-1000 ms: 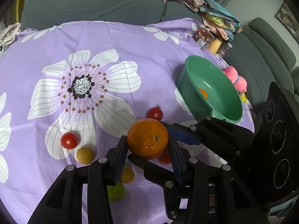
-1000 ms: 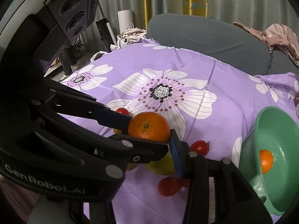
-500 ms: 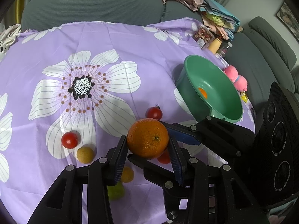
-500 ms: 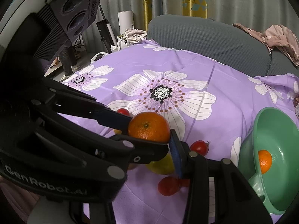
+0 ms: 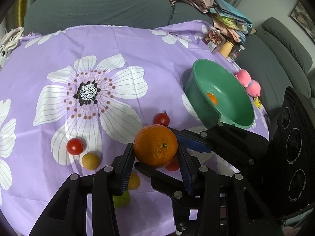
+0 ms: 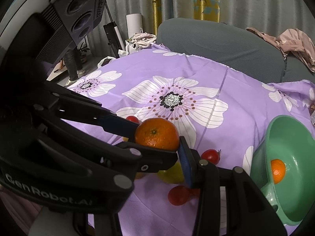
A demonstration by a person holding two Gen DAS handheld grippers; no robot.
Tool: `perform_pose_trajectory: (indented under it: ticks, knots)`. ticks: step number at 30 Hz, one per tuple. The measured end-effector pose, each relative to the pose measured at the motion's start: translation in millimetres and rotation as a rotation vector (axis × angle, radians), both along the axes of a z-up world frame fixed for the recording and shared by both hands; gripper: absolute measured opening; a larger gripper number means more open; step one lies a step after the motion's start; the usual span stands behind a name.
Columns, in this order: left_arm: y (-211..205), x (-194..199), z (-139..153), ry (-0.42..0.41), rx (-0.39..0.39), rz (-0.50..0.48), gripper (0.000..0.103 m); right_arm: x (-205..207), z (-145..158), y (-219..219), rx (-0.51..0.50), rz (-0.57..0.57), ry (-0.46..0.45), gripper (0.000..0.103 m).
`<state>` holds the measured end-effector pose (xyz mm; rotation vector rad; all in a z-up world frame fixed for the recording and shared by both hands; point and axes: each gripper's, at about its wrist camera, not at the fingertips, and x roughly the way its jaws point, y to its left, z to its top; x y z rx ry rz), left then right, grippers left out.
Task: Organize fruits
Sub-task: 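Carry the second orange with the right gripper into the green bowl and release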
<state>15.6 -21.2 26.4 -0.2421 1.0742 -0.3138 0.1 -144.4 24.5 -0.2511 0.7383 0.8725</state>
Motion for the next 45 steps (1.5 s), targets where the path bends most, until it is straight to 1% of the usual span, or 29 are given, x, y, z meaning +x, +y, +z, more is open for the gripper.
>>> perform_pose_trajectory:
  ticks: [9, 22, 25, 29, 36, 42, 45]
  knots:
    - [-17, 4, 9, -0.013, 0.021, -0.023, 0.044, 0, 4, -9, 0.011, -0.024, -0.013, 0.043]
    - [-54, 19, 22, -0.041, 0.048, -0.112, 0.044, 8, 12, -41, 0.039, -0.12, -0.043, 0.043]
    - [-66, 22, 28, -0.059, 0.066, -0.137, 0.044, 11, 16, -51, 0.047, -0.154, -0.061, 0.043]
    - [-79, 26, 36, -0.084, 0.056, -0.169, 0.044, 13, 22, -67, 0.068, -0.194, -0.08, 0.043]
    - [-110, 41, 39, -0.092, 0.041, -0.238, 0.044, 22, 25, -98, 0.098, -0.282, -0.083, 0.043]
    - [-142, 60, 35, -0.08, 0.039, -0.312, 0.044, 34, 21, -125, 0.122, -0.379, -0.068, 0.043]
    - [-155, 72, 28, -0.054, 0.031, -0.342, 0.044, 40, 15, -137, 0.12, -0.428, -0.05, 0.043]
